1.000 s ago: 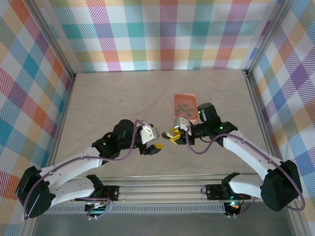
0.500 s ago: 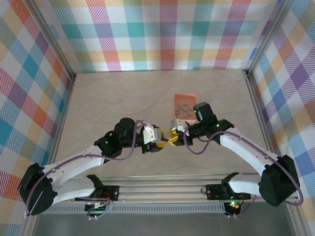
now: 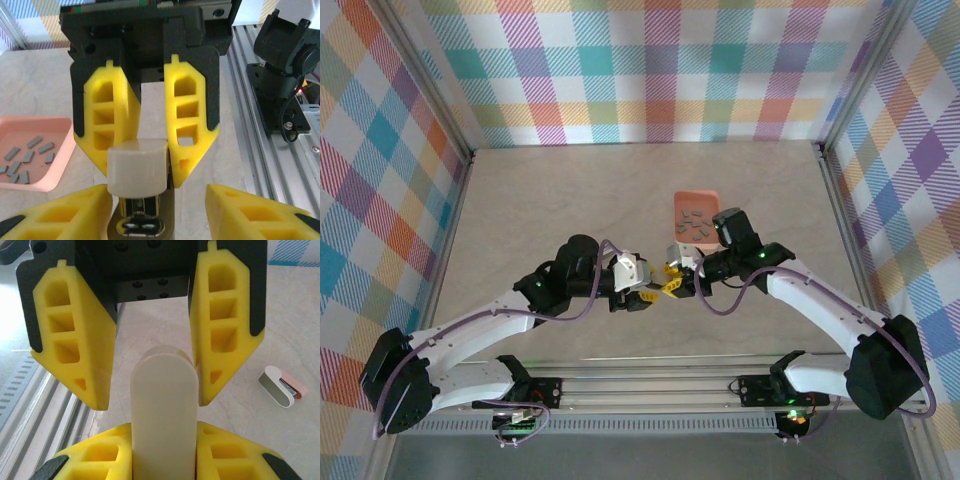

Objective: Load the staples into the stapler

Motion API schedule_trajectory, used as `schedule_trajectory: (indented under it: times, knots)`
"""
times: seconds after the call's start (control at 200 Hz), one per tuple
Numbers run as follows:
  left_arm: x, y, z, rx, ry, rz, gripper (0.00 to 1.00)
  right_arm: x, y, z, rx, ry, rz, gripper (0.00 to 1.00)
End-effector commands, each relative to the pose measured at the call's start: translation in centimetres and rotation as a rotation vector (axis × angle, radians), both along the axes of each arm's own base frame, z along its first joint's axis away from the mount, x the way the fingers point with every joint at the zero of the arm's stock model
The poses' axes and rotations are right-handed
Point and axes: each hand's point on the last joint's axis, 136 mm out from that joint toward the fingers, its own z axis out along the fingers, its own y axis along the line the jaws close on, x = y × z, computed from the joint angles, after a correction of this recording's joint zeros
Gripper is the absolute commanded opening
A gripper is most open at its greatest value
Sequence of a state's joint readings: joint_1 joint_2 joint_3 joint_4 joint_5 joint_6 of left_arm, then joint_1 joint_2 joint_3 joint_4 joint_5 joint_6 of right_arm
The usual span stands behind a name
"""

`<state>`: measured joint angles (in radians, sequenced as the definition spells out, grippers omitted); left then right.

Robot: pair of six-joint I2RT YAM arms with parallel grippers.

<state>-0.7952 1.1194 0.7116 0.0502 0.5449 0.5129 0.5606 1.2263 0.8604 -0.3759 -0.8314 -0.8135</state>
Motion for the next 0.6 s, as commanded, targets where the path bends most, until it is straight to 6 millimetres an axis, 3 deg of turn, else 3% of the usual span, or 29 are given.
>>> schedule_trajectory:
  times: [0.0,0.1,0.19,0.41,0.46,0.52,0.595]
  knots:
    - [-0.2,0.2,0.8,-0.011,0.019,-0.019,0.54,-0.6,0.5,1.6,0.051,-0.039,0.06,0.14]
    - [-0.3,0.2,0.8,-0.016,0.028,-0.022,0.51,-0.6,0.5,1.6,0.052,-0.039,0.062,0.14]
    - [-0.4,0.0,0.9,-0.028,0.035,-0.039,0.4,-0.5,0.5,1.5,0.051,-0.041,0.061,0.14]
    - [-0.4,0.0,0.9,-0.024,0.038,-0.042,0.25,-0.4,0.6,1.8,0.054,-0.044,0.062,0.15]
    - [-0.3,0.1,0.7,-0.016,0.038,-0.035,0.24,-0.3,0.5,1.7,0.051,-0.045,0.052,0.2]
    - [0.0,0.4,0.7,0.001,0.028,-0.011,0.21,0.1,0.4,1.7,0.038,-0.029,0.01,0.35]
    - [0.6,0.9,0.4,0.039,0.007,0.027,0.2,0.5,0.2,1.8,0.029,0.002,-0.053,0.46]
